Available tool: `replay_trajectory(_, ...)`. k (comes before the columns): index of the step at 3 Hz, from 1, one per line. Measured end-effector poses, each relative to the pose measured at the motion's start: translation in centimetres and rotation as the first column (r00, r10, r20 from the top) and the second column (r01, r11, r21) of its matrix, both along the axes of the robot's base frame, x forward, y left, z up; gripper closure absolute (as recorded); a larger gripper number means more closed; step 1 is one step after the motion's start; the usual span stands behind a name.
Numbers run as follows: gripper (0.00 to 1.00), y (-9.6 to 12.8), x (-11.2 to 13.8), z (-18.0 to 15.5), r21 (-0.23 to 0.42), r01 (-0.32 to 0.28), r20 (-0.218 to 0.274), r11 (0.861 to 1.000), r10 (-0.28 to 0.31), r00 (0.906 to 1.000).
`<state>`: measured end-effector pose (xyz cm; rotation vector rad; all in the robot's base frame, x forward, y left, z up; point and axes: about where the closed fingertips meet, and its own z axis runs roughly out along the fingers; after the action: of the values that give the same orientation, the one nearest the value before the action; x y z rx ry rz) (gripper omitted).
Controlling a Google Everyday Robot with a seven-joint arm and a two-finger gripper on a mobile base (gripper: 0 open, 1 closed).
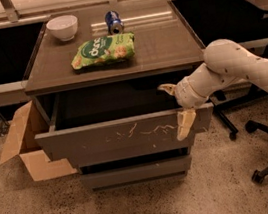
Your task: Open top drawer
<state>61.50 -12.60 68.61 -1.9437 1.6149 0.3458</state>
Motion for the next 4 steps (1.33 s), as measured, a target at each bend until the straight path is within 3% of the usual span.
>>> replay_trajectory(1,0.0,1.2,-1.9,-0.3,0.004,-0.049,-0.046,0.999,0.049,0.9977)
replay_trajectory(2,0.02,1.8,-4.9,-0.3,0.028,-0.088,-0.138,0.996,0.091,0.9862)
replay_trajectory(3,0.24,1.9,-6.2,-0.5,0.043,-0.098,-0.192,0.994,0.104,0.9758)
replay_trajectory(4,0.55,1.2,-7.1,0.2,0.048,-0.097,-0.211,0.994,0.105,0.9718)
